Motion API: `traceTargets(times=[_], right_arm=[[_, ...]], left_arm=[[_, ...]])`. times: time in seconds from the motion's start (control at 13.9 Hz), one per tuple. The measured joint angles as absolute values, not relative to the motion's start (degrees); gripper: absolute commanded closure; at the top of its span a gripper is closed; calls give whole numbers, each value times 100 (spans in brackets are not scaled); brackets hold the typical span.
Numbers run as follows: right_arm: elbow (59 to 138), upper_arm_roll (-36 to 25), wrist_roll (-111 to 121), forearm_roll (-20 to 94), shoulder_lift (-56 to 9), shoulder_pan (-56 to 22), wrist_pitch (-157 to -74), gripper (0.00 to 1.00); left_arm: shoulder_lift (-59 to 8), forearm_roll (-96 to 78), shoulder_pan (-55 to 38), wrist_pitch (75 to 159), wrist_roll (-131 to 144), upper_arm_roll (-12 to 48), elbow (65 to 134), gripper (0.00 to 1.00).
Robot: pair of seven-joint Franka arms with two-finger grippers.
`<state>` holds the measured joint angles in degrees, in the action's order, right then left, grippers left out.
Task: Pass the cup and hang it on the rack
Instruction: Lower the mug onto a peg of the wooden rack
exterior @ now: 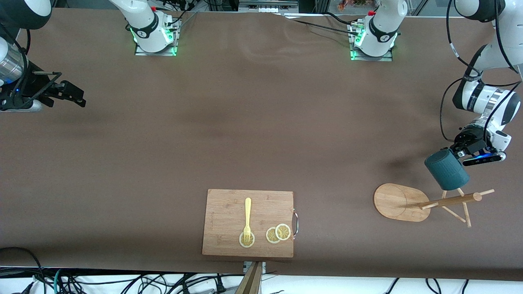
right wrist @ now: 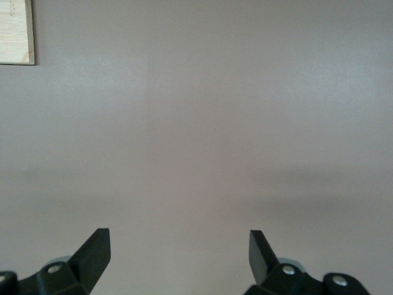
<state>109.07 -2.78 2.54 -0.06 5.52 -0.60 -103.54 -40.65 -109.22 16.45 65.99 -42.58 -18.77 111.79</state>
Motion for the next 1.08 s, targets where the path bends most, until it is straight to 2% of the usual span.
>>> traceTargets(times=[0.72,0.79,0.93,1.08], right_arm=[[10907,-278,254,-6,551,-60,-10354,0],[10907,-277,254,-6,551,-60,-10354,0],[10907,-277,254,-6,551,-60,-10354,0],[10907,-277,255,-6,551,-60,-10354,0]], left_arm=[[-4637,-11040,1757,6600,-4203,-1880,10594,100],[-4671,-11063,1761,6600,-4196,-1880,10559,89],[-4731,-11095,1767,6588,-4193,-1876,10512,54],[-4787,-11096,1770,6718,-4195,-1881,10498,45]])
